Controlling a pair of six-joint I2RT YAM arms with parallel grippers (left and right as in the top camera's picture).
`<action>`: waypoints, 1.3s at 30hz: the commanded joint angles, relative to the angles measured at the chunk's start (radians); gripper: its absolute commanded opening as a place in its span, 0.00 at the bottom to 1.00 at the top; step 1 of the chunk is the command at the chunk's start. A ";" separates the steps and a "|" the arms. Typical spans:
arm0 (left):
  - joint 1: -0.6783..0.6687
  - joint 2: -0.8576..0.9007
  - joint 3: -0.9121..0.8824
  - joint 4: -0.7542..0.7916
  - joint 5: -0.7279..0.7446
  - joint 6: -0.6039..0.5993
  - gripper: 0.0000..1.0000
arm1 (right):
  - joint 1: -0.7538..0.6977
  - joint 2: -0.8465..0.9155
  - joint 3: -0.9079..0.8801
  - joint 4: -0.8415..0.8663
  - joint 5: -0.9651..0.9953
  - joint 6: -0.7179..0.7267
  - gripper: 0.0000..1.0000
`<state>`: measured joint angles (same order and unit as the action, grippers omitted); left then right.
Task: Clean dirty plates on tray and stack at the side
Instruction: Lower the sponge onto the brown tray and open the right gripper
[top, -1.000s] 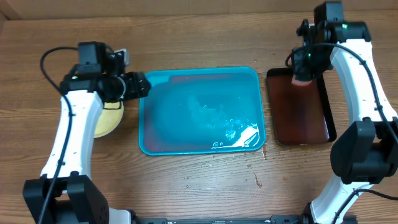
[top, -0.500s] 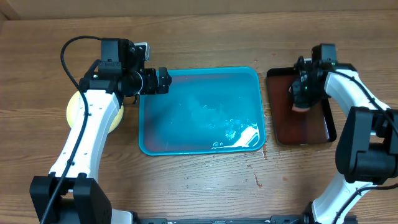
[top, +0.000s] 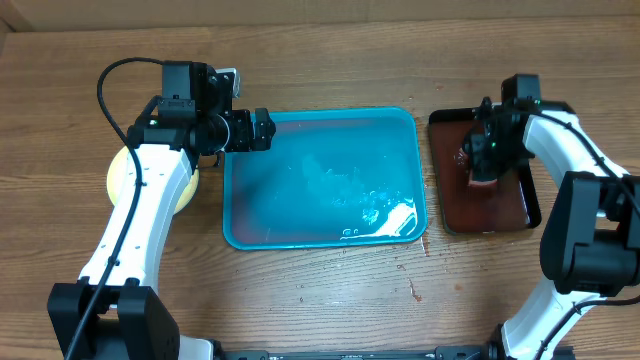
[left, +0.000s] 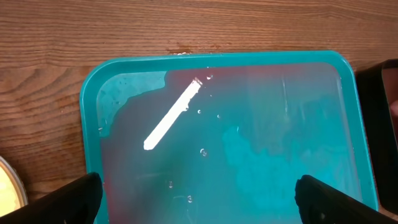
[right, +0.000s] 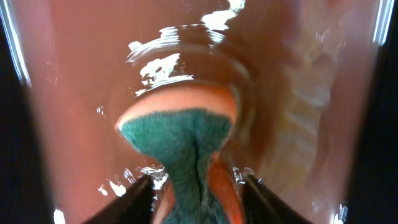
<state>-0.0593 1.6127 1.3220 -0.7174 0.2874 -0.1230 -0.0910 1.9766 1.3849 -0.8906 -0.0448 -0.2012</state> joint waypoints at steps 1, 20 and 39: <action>-0.003 0.003 0.010 0.000 -0.006 0.011 1.00 | -0.003 -0.064 0.124 -0.054 -0.002 0.019 0.64; -0.003 0.003 0.010 0.000 -0.006 0.011 1.00 | -0.003 -0.455 0.614 -0.593 -0.279 0.019 1.00; -0.003 0.003 0.010 0.000 -0.006 0.011 1.00 | 0.006 -0.708 0.613 -0.803 -0.296 0.018 1.00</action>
<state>-0.0593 1.6127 1.3220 -0.7174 0.2840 -0.1230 -0.0906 1.2690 1.9816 -1.6951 -0.3500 -0.1841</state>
